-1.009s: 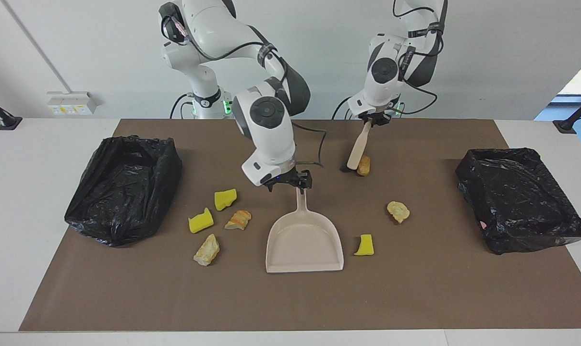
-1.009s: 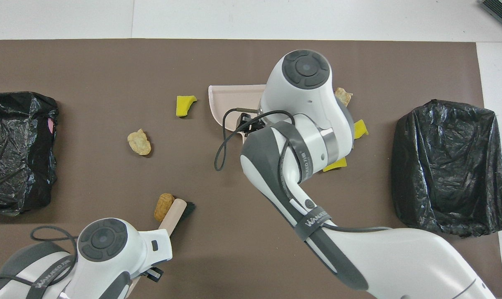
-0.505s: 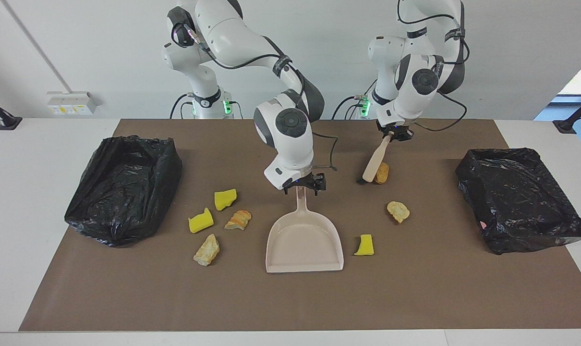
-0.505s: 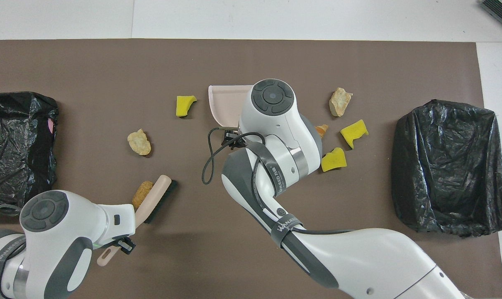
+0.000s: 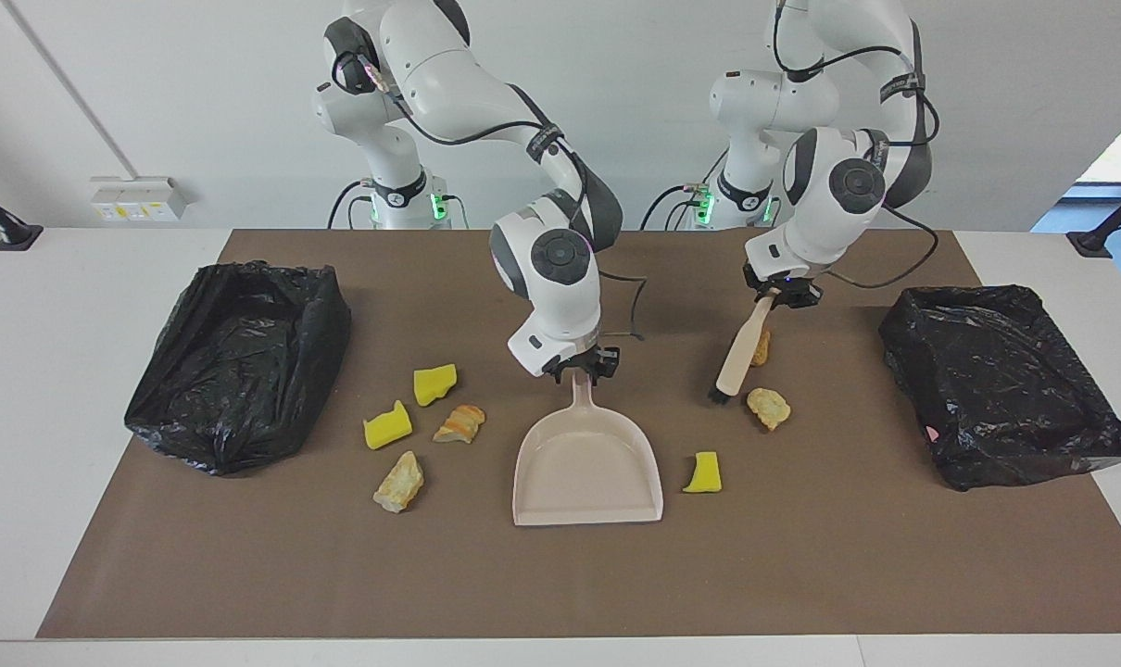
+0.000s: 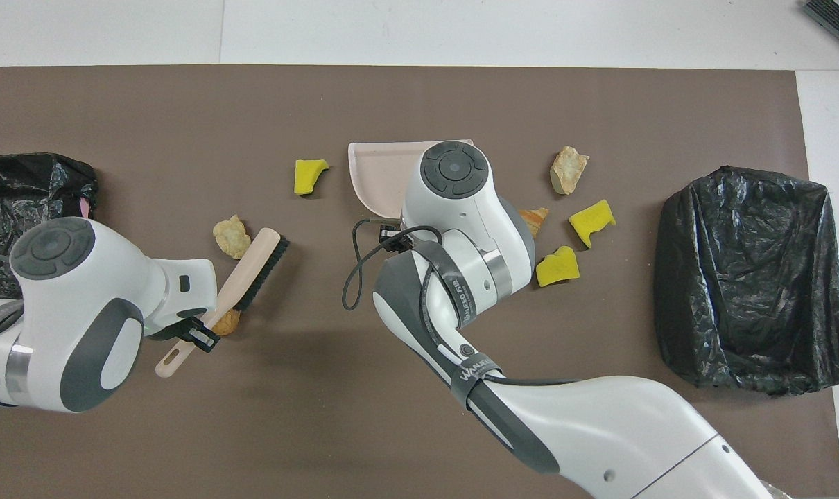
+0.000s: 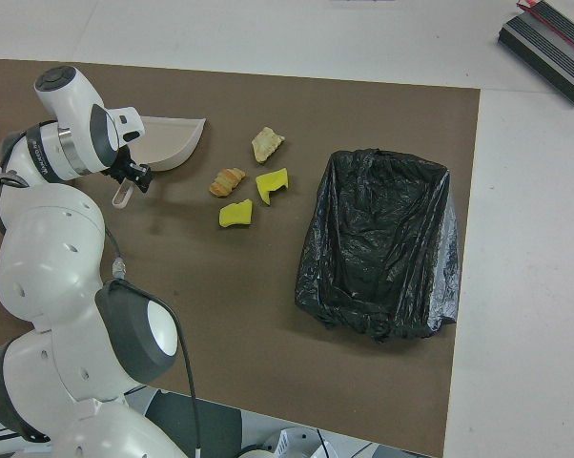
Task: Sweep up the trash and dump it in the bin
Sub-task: 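Lift the brush with the left gripper while the right gripper tilts the dustpan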
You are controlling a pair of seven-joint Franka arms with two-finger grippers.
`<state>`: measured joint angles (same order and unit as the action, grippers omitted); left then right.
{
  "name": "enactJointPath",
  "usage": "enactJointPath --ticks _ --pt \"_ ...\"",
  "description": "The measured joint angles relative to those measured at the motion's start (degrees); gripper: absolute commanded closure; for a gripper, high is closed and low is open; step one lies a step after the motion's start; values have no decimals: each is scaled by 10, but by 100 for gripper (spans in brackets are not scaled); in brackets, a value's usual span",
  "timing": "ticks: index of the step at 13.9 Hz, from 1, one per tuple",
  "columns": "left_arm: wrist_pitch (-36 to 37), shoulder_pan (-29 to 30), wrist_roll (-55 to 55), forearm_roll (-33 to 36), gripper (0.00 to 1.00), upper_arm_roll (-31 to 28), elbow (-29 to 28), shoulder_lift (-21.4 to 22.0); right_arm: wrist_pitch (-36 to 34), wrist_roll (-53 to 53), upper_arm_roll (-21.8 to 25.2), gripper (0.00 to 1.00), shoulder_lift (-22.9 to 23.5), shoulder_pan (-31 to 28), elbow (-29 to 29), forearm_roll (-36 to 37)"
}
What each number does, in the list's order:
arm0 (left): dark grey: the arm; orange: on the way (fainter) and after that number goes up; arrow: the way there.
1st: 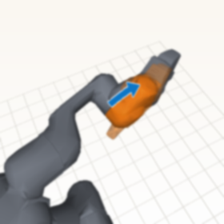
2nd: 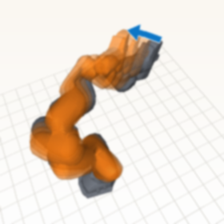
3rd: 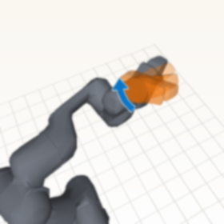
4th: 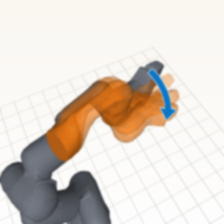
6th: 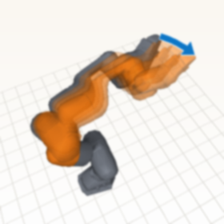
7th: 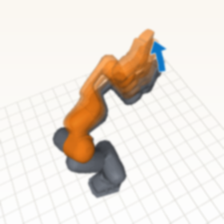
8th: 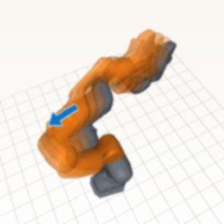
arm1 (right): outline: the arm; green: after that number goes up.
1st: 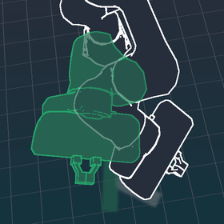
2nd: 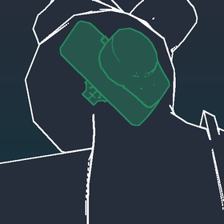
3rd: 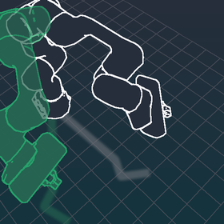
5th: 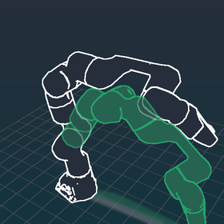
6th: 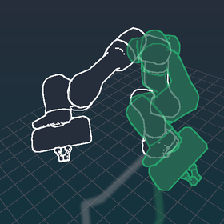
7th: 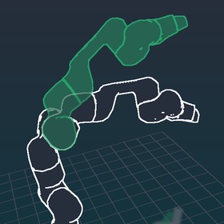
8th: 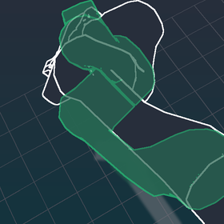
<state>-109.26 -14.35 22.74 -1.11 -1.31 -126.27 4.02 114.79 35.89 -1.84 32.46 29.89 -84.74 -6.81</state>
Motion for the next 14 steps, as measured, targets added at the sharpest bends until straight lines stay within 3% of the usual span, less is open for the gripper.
enactJointPath --ticks 4,6,11,14 --pt "13 2 -45 -4 100 0 84 -25 0 -1 0 100 -3 0 4 0" --pt "10 2 -106 -39 100 1 115 -48 -2 -21 0 100 -9 0 7 0" --pt "-28 -3 -292 -138 100 15 198 -140 -114 -307 4 100 -75 -19 9 2" --pt "-77 -28 -385 -177 100 22 234 -192 -176 -514 4 100 -116 -51 -4 42"
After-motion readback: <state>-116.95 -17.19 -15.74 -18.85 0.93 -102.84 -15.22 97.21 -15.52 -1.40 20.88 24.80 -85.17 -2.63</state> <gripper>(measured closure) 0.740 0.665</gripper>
